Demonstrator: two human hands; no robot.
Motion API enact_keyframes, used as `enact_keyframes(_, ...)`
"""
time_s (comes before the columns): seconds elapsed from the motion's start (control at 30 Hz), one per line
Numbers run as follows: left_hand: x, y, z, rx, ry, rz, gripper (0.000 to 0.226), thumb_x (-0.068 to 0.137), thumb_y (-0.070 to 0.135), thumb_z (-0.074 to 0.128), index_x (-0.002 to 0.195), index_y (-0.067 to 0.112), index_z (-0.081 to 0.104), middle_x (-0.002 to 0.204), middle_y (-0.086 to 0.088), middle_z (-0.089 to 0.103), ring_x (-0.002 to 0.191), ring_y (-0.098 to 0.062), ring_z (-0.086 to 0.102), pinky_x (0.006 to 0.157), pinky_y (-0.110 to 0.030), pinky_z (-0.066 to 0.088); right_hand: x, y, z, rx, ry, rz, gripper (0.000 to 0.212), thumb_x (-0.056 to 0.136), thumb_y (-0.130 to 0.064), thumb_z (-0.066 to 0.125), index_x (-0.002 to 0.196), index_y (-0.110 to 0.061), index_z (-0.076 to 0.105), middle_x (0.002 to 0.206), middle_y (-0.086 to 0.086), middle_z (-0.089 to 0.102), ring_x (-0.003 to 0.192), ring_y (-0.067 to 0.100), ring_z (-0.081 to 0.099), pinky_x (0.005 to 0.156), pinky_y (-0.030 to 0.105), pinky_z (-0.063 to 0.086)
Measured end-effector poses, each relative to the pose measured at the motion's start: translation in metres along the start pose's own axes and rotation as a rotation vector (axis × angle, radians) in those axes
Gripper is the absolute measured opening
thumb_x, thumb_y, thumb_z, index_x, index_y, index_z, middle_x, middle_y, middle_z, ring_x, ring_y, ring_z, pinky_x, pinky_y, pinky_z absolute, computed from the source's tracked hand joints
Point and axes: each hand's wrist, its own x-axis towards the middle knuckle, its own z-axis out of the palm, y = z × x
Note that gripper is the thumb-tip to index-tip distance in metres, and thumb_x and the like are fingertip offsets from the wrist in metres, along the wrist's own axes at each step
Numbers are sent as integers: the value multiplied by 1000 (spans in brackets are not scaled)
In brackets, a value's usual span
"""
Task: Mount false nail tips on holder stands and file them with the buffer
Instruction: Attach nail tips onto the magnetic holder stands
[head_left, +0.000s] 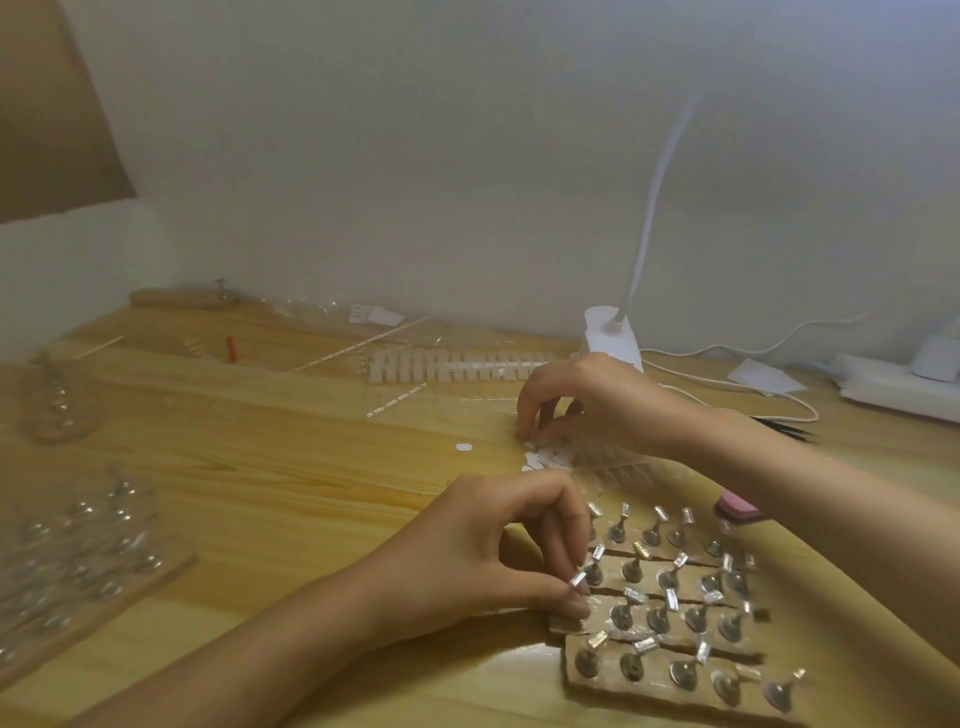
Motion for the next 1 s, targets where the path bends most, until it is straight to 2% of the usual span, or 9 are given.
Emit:
enact_keyframes(0.1, 1, -1, 0, 12, 0, 2, 27, 76, 4, 81, 84, 18, 59, 77, -2, 69, 76, -12, 68, 73, -22, 53, 2, 2, 0, 20, -9, 2, 20, 83, -1, 75, 90, -19, 73, 91, -14, 68, 85, 4, 66, 69, 14, 49)
enact_keyframes(0.17, 2, -1, 1, 16, 0, 10, 28, 75, 4, 82, 84, 18, 60, 75, 3, 67, 75, -10, 67, 74, -22, 53, 3, 4, 0, 7, -6, -3, 18, 82, -1, 75, 87, -17, 71, 89, -15, 67, 85, 3, 64, 69, 13, 47)
enact_keyframes(0.3, 1, 0, 1, 16, -9, 17, 28, 75, 4, 82, 84, 16, 59, 76, 11, 65, 73, -6, 66, 72, -19, 52, 3, 4, 1, 5, 18, 11, 17, 82, -3, 76, 87, -18, 71, 88, -16, 69, 85, 1, 65, 70, 19, 51)
enact_keyframes(0.5, 0, -1, 1, 29, -8, 21, 27, 76, 6, 82, 85, 17, 59, 77, 10, 65, 74, -9, 67, 73, -23, 54, 1, 0, 1, -17, 24, 11, 18, 84, -2, 74, 91, -19, 74, 89, -16, 69, 86, 0, 66, 73, 24, 53)
enact_keyframes(0.67, 0, -2, 1, 32, -9, 23, 27, 77, 7, 82, 86, 19, 58, 78, 6, 67, 76, -11, 68, 77, -37, 58, 2, -3, 0, -65, 22, 13, 14, 84, -4, 74, 90, -16, 71, 86, -19, 65, 84, 2, 64, 73, 27, 53)
enact_keyframes(0.87, -1, 1, 0, 149, -21, 115, 32, 78, 11, 81, 86, 26, 55, 78, 11, 64, 75, -2, 62, 61, -18, 49, 0, -1, 4, -52, 61, 45, 10, 86, -6, 74, 89, -15, 70, 90, -14, 70, 85, -3, 64, 74, 21, 51)
enact_keyframes(1.0, -1, 2, -1, 326, -14, 227, 40, 77, 13, 82, 88, 34, 51, 80, 11, 65, 79, -5, 65, 57, -11, 43, -7, -4, 2, 143, 79, 133, 12, 90, -5, 70, 85, -14, 65, 95, -4, 74, 89, 2, 69, 80, 18, 54)
